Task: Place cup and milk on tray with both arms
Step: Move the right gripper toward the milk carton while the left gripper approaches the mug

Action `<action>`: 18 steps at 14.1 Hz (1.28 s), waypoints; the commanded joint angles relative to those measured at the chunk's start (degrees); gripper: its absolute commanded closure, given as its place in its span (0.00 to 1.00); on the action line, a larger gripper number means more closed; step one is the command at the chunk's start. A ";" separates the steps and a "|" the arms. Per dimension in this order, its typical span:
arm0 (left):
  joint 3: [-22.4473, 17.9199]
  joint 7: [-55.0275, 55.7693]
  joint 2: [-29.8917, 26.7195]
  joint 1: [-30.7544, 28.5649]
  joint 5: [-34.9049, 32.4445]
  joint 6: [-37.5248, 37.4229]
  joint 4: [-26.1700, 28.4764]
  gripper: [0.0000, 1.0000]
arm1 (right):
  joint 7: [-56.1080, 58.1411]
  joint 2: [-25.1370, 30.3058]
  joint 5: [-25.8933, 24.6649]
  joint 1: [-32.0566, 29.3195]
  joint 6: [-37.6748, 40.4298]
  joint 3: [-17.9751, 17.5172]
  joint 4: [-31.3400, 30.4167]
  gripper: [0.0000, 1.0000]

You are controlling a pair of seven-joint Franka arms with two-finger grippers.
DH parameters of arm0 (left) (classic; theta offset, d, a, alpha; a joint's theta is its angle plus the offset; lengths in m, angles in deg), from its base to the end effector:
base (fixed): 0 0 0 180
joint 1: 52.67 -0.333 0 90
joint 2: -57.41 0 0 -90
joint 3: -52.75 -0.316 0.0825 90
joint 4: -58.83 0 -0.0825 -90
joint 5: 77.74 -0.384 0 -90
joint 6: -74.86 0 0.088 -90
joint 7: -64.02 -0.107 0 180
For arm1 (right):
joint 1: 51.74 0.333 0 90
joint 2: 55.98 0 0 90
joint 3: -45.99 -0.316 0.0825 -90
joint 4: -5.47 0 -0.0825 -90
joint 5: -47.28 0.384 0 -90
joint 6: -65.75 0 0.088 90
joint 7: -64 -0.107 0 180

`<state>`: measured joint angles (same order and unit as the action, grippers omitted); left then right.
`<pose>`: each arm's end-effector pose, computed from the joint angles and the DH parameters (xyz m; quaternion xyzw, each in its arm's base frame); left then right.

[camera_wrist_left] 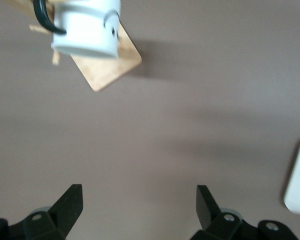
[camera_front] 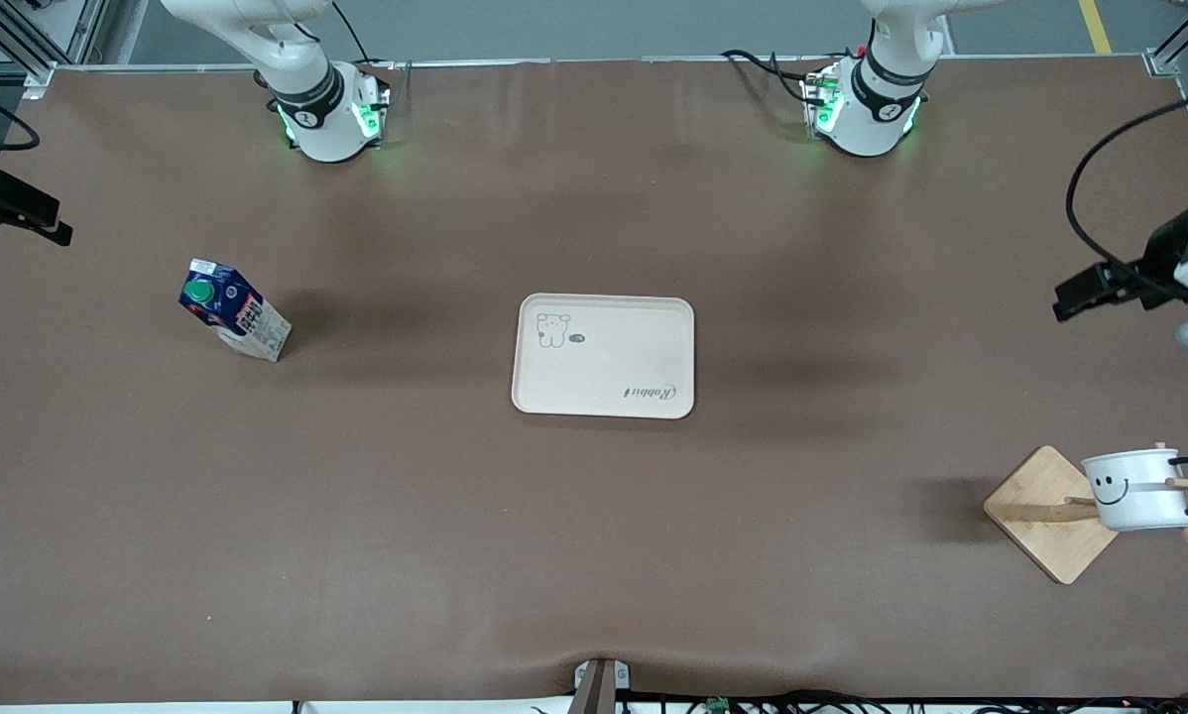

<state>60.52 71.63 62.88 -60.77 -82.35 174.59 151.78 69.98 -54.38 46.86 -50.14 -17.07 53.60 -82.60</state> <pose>0.5944 0.0140 0.5608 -0.9974 -0.0633 -0.0140 0.0325 0.5298 -0.0578 0.6446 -0.9995 0.0005 0.0320 0.0015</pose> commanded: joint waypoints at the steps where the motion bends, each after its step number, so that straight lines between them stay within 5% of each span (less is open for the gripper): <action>1: 0.23 4.76 -0.54 -0.33 -1.46 8.25 5.12 0.00 | 0.44 -1.68 -0.28 -0.28 0.64 -0.14 1.24 0.00; 12: 0.05 12.25 -1.25 -3.76 -2.16 41.21 22.26 0.00 | 0.70 -5.98 -0.63 -0.19 0.90 -0.14 0.98 0.00; 18: 0.31 28.66 0.59 -4.03 -22.70 49.23 24.92 0.00 | 1.58 -9.33 -4.23 1.57 0.90 -0.22 4.32 0.00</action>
<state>60.57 95.05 63.72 -64.55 -99.51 221.89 175.82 70.61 -62.66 44.67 -48.90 -17.49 53.38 -81.26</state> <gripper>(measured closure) 0.000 0.000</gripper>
